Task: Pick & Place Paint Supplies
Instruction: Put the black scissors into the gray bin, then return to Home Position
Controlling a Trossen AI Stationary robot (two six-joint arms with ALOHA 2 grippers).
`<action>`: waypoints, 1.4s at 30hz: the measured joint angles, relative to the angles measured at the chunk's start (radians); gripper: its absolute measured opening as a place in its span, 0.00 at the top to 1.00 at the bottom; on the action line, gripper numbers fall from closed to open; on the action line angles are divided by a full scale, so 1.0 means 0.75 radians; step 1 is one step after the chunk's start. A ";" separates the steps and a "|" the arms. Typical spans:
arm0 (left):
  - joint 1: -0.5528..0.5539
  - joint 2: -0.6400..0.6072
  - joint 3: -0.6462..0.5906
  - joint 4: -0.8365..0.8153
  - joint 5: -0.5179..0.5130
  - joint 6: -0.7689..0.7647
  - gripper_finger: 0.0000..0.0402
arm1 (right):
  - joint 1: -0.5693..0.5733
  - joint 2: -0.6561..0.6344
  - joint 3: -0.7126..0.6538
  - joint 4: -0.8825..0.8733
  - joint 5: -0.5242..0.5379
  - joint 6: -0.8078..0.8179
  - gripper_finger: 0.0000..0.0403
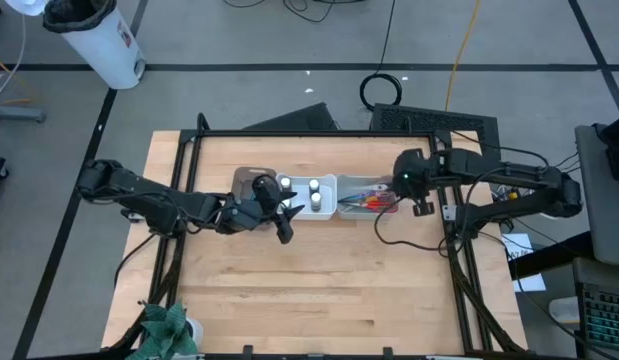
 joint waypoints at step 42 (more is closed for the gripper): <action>-0.088 -0.311 -0.007 -0.303 0.091 0.134 0.50 | 0.143 0.065 -0.002 0.334 0.005 0.261 0.43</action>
